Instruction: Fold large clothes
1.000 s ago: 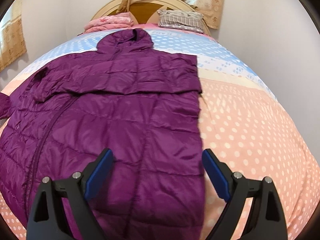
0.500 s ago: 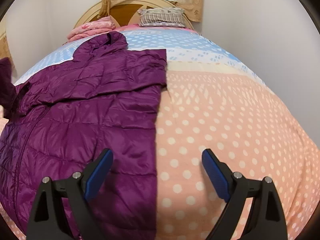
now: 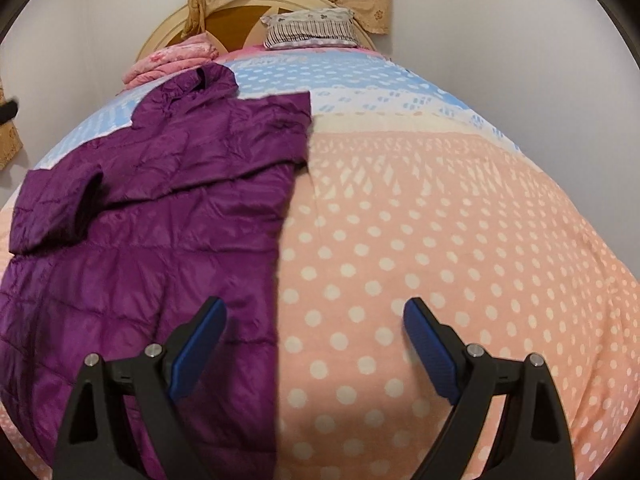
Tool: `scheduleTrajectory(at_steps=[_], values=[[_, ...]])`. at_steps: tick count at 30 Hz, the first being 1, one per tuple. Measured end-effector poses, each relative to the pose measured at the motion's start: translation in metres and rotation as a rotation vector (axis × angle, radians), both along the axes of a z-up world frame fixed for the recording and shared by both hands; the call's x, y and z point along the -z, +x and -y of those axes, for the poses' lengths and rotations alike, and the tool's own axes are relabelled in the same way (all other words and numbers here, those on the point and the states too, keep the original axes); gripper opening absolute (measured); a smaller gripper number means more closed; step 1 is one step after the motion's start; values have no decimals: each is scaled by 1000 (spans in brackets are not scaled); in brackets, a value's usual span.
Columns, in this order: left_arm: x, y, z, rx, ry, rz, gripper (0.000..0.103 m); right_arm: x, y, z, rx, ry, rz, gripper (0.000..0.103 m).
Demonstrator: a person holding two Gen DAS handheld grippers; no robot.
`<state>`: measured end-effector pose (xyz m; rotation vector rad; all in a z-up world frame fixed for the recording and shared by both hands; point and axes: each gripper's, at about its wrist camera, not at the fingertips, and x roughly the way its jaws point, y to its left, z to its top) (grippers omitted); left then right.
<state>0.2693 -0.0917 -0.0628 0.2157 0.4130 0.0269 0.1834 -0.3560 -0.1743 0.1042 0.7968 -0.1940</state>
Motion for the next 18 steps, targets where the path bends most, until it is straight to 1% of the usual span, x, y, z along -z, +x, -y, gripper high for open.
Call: scheduleTrajectory(at_steps=[2, 4, 8, 10, 13, 16, 18], values=[[12, 11, -34, -110, 35, -24, 101, -12, 4, -11, -37, 3, 9, 92], [29, 22, -66, -215, 49, -80, 101, -22, 12, -22, -81, 38, 14, 92], [66, 35, -121, -389, 40, -173, 101, -42, 37, -54, -182, 109, 20, 92], [80, 38, -138, -434, 26, -204, 101, -48, 56, -77, -243, 142, 19, 92], [98, 37, -156, -465, -4, -235, 101, -45, 84, -106, -298, 170, -3, 92], [108, 40, -163, -473, -12, -258, 101, -29, 111, -132, -337, 211, -56, 92], [113, 38, -166, -469, -37, -263, 101, -15, 126, -144, -342, 233, -89, 90]])
